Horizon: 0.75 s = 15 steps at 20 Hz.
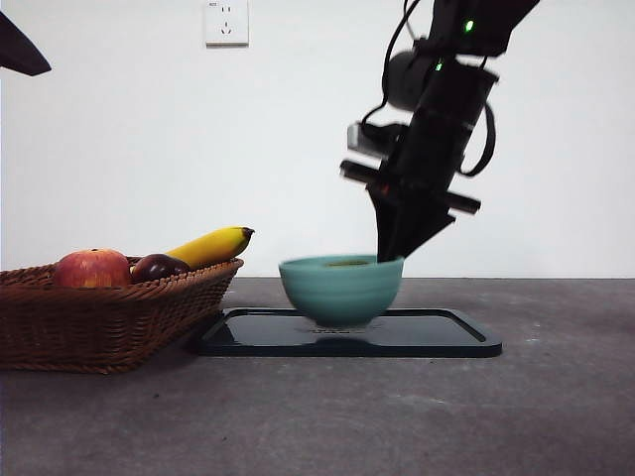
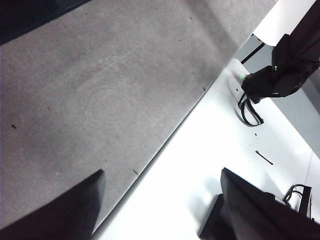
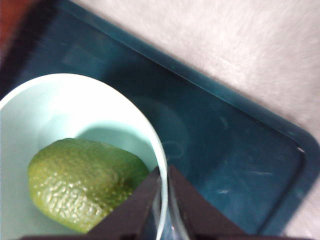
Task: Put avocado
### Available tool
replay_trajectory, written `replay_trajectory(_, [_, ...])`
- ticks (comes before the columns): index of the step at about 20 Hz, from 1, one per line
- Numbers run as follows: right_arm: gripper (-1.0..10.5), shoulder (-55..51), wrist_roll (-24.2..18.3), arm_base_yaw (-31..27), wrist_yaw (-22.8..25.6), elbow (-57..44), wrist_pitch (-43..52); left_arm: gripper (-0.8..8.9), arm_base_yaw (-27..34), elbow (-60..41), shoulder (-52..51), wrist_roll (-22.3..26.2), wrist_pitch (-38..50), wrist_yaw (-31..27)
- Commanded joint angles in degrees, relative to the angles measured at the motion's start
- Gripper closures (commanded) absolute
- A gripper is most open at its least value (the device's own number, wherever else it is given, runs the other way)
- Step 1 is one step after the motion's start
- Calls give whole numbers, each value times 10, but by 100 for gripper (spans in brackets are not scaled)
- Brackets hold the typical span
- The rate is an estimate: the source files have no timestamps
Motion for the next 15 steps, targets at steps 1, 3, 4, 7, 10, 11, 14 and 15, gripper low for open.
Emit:
replay_trajectory(1, [932, 24, 2, 4, -3, 19, 10, 440, -3, 5, 3, 5, 3, 3])
replay_trajectory(3, [932, 29, 2, 4, -2, 19, 7, 440, -3, 5, 3, 5, 3, 3])
replay_trajectory(4, [932, 29, 2, 4, -2, 19, 7, 440, -3, 5, 3, 5, 3, 3])
replay_trajectory(7, [858, 29, 7, 4, -2, 19, 6, 440, -3, 5, 3, 5, 3, 3])
replay_trajectory(10, [760, 19, 14, 4, 0, 20, -6, 440, -3, 5, 3, 5, 3, 3])
replay_trajectory(11, [759, 4, 15, 3, 7, 20, -10, 440, -3, 5, 3, 5, 3, 3])
replay_trajectory(14, [756, -72, 14, 1, 27, 20, -28, 440, -3, 5, 3, 5, 3, 3])
replay_trajectory(15, [756, -103, 14, 1, 26, 20, -42, 440, -3, 5, 3, 5, 3, 3])
